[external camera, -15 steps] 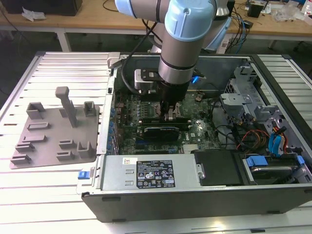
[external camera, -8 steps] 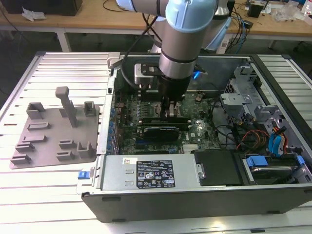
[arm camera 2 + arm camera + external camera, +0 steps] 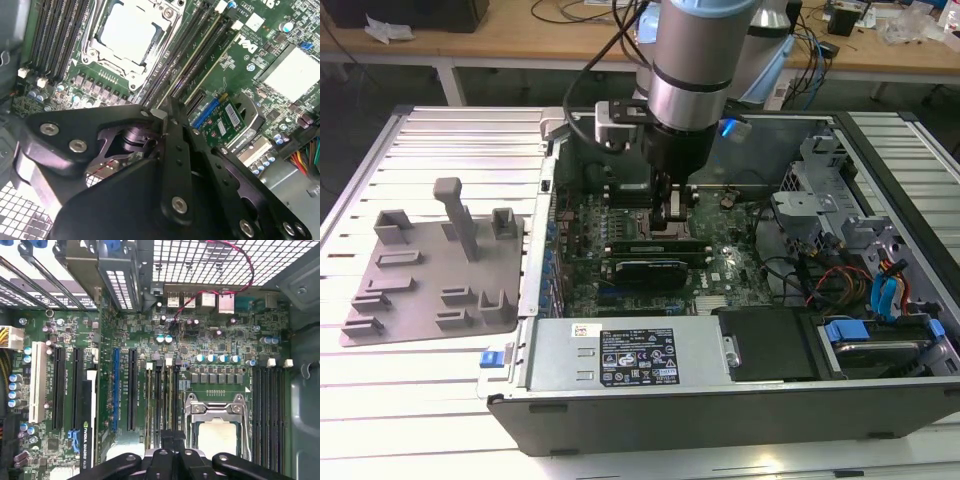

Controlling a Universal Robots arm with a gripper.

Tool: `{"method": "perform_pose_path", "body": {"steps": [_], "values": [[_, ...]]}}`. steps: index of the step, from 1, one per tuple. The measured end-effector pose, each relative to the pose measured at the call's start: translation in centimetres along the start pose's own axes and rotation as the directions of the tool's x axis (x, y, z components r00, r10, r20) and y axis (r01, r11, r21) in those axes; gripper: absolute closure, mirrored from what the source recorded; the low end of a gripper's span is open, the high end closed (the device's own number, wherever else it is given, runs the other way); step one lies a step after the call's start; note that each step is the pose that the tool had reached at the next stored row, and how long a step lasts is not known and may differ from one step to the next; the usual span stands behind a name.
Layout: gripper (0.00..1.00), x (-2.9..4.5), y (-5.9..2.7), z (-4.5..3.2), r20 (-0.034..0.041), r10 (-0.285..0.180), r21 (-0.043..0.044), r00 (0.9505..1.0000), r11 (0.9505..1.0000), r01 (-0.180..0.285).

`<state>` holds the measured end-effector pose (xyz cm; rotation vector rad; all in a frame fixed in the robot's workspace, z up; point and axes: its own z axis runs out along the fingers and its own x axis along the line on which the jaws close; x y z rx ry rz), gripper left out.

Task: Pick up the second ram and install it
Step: 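Insert the second ram into the second slot, then press down the second ram until it locks into place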

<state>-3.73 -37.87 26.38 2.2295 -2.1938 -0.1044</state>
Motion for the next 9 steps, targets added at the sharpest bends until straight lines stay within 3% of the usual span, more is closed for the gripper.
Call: {"method": "perform_pose_path", "body": {"steps": [2,3,5,6,7,9], "values": [[0.92,0.0,-0.02,0.0,0.0,0.0,0.0,1.0,1.0,0.0],[0.92,0.01,-0.6,0.09,-0.0002,0.0,-0.0001,1.0,1.0,0.0],[0.92,0.09,-3.3,0.83,0.0,0.0,-0.0027,1.0,1.0,0.0],[0.92,0.1,-3.8,1.01,0.0001,0.0,-0.0027,1.0,1.0,0.0],[0.92,0.14,-5.15,1.46,0.0,0.0,-0.0028,1.0,1.0,0.0],[0.92,0.12,-5.61,2.19,-0.0001,0.0,-0.0028,1.0,1.0,0.0]]}}
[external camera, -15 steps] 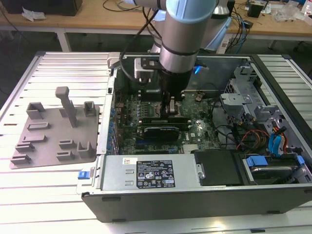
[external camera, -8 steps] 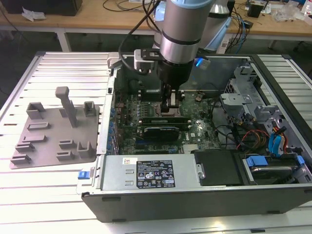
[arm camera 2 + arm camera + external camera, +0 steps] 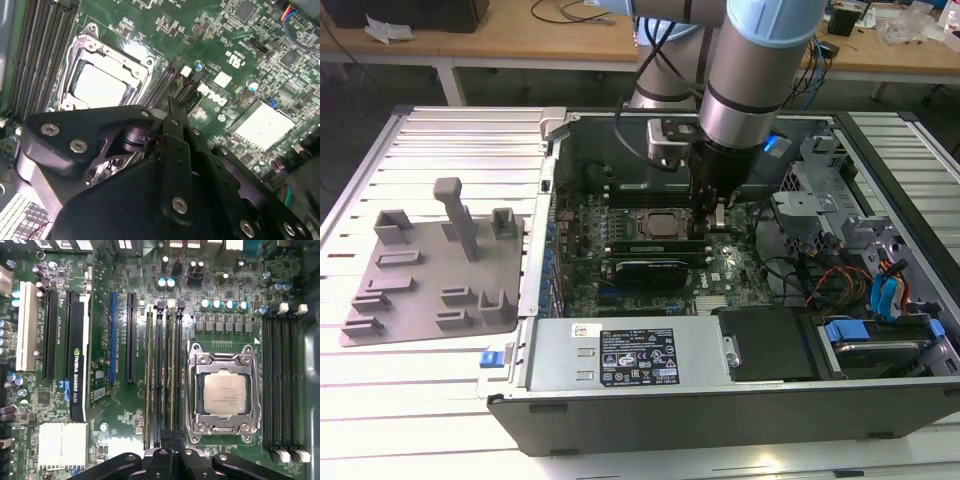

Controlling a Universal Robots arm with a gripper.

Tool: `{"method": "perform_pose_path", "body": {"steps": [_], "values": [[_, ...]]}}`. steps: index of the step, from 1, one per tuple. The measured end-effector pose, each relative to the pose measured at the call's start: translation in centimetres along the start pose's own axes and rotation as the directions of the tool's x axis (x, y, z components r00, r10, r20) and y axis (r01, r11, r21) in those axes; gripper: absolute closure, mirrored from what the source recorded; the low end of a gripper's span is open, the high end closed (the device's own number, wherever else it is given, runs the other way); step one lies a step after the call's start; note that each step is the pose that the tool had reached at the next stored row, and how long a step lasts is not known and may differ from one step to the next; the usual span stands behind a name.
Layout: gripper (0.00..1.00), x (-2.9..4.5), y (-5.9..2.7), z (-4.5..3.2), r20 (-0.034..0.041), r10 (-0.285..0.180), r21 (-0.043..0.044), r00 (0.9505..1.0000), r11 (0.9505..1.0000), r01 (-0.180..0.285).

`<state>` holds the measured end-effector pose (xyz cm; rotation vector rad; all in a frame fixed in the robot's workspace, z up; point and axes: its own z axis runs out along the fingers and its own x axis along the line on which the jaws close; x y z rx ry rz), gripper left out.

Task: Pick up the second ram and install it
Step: 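Press down the second ram until it locks into place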

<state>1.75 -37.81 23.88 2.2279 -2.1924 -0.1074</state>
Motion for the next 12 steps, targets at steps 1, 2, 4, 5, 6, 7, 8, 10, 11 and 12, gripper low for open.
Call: {"method": "perform_pose_path", "body": {"steps": [1,2,4,5,6,7,8,10,11,12], "values": [[0.92,0.01,-0.02,0.35,0.0002,0.0,0.0001,1.0,1.0,0.0],[0.92,0.02,-0.04,0.69,0.0001,0.0,0.0,1.0,1.0,0.0],[0.92,0.03,-0.06,0.97,-0.0001,0.0,0.0,1.0,1.0,0.0],[0.92,0.03,-0.06,1.0,0.0003,0.0,0.0,1.0,1.0,0.0],[0.92,0.02,-0.06,0.97,0.0003,0.0,0.0002,1.0,1.0,0.0],[0.92,-0.01,0.01,0.27,0.0009,0.0,0.0019,1.0,1.0,0.0],[0.92,-0.02,0.89,0.07,0.0006,0.0,0.0083,1.0,1.0,0.0],[0.92,-0.04,2.0,0.14,0.0002,0.0,0.0106,1.0,0.9999,0.0],[0.92,-0.05,2.8,0.23,0.0002,0.0,0.0119,1.0,0.9999,0.0],[0.92,-0.06,3.26,0.3,0.0002,0.0,0.0125,1.0,0.9999,0.0]]}}
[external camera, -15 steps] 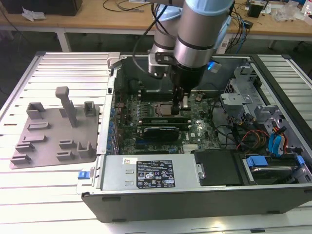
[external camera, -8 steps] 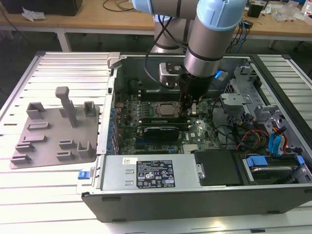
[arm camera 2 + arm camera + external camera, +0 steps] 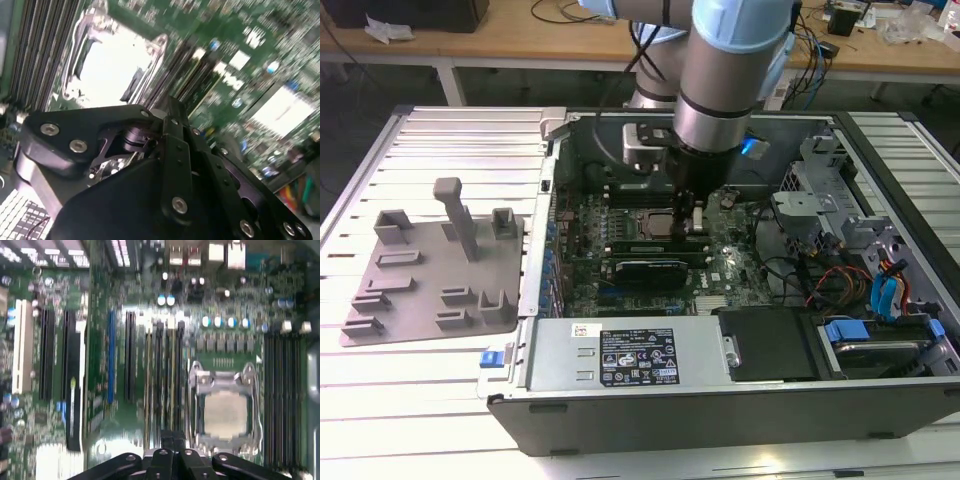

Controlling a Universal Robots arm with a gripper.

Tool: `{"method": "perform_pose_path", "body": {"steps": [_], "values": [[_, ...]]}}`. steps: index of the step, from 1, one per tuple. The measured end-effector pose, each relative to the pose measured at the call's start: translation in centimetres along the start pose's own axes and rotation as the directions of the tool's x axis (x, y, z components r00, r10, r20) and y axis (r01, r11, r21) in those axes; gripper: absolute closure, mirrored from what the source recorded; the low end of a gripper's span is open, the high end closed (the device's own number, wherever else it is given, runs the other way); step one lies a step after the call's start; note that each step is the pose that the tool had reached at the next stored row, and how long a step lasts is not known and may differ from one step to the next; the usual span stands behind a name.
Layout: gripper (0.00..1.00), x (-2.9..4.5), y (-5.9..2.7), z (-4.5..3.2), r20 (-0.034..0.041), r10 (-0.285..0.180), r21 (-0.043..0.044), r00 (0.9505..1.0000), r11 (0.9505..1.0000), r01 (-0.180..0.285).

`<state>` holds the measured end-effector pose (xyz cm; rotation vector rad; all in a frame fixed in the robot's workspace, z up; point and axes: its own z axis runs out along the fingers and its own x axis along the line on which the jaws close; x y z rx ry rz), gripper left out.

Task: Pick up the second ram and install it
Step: 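Press down the second ram until it locks into place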

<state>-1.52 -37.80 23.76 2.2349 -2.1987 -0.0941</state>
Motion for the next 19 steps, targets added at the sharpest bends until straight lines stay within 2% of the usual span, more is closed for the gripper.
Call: {"method": "perform_pose_path", "body": {"steps": [1,3,5,7,8,9,11,12,13,14,15,16,19], "values": [[0.92,-0.01,1.0,0.25,0.0,0.0,0.0012,1.0,1.0,0.0],[0.92,-0.01,2.11,0.67,-0.0002,0.0,0.0027,1.0,1.0,0.0],[0.92,-0.01,4.08,1.33,-0.0007,0.0,0.0053,1.0,1.0,0.0],[0.92,-0.02,4.21,1.33,-0.0004,0.0,0.0058,1.0,1.0,0.0],[0.92,-0.08,4.2,0.89,0.0026,0.0,0.0075,1.0,1.0,0.0],[0.92,-0.07,4.19,0.3,0.0002,0.0,0.0062,1.0,1.0,0.0],[0.92,-0.07,3.85,-0.06,0.0,0.0,0.0043,1.0,1.0,0.0],[0.92,-0.09,3.7,-0.56,0.0001,0.0,0.0033,1.0,1.0,0.0],[0.92,-0.12,3.72,-1.29,0.0002,0.0,0.0034,1.0,1.0,0.0],[0.92,-0.17,3.77,-2.65,0.0,0.0,0.0033,1.0,1.0,0.0],[0.92,-0.2,3.8,-3.44,-0.0001,0.0,0.0033,1.0,1.0,0.0],[0.92,-0.21,3.82,-3.85,0.0,0.0,0.0032,1.0,1.0,0.0],[0.92,-0.22,3.83,-3.94,0.0007,0.0,0.0033,1.0,1.0,0.0]]}}
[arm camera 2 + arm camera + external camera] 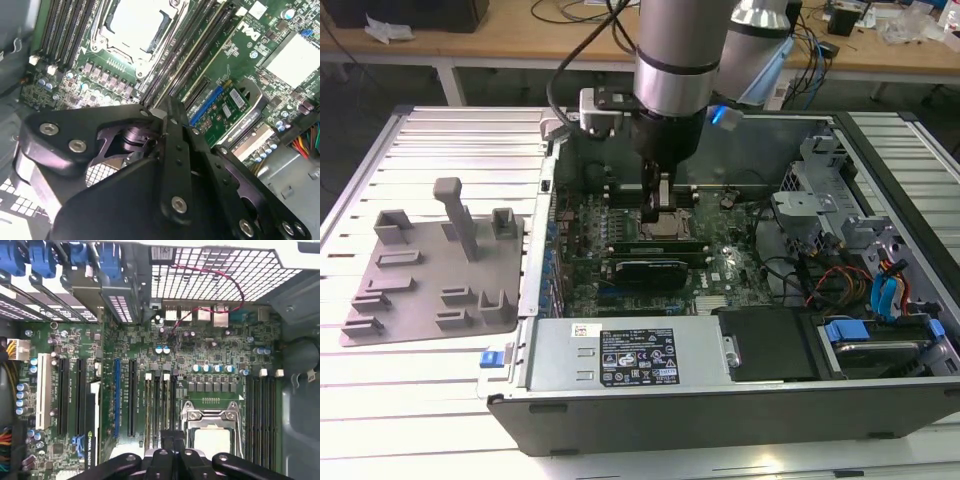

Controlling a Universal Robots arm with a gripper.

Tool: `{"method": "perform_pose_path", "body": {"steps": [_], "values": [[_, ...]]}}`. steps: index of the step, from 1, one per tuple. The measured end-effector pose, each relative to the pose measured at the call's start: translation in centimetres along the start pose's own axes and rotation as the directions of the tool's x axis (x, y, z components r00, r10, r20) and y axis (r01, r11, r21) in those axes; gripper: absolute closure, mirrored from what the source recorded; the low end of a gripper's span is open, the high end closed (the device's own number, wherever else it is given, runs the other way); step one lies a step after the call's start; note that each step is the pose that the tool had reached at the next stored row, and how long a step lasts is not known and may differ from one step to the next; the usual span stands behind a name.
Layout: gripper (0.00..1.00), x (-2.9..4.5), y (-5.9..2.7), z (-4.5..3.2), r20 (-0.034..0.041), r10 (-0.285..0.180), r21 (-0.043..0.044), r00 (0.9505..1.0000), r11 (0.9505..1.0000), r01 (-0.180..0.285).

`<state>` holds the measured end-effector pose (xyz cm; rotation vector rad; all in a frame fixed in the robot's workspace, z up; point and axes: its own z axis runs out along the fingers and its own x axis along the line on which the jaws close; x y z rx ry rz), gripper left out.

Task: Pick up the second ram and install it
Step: 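Press down the second ram until it locks into place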

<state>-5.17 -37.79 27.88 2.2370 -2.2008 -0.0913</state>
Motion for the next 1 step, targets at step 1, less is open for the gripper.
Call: {"method": "perform_pose_path", "body": {"steps": [1], "values": [[0.92,0.0,0.0,-0.01,-0.0002,0.0,-0.0001,1.0,1.0,0.0]]}}
